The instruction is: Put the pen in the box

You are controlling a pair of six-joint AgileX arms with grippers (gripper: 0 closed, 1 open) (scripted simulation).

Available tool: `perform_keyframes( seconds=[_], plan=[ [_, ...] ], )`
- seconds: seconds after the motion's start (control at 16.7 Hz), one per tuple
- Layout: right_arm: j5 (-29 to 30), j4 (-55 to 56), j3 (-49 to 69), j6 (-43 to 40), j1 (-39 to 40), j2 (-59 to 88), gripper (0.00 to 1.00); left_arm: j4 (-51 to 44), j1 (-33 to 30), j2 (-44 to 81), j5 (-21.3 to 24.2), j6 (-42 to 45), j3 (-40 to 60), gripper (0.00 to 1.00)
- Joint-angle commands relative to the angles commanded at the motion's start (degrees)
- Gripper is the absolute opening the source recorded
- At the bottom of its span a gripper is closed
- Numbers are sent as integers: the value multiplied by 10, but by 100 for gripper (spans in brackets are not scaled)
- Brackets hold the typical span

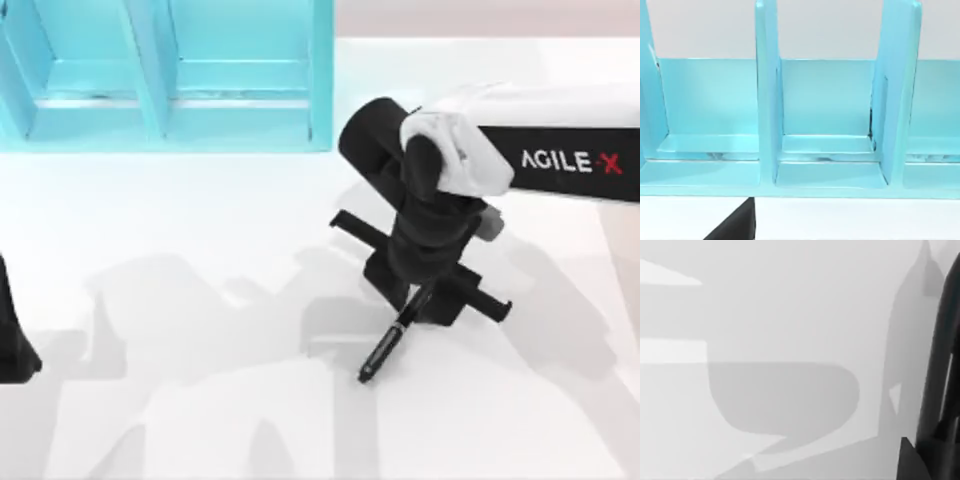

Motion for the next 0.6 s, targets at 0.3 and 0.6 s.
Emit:
perform_keyframes(
  seconds=[0.3, 0.6],
  plan=[
    [0, -120, 81, 2, -1, -25, 0, 0, 0, 0, 0, 0, 0, 100],
    [0, -194, 139, -3, 0, -53, 0, 0, 0, 0, 0, 0, 0, 100]
  ],
)
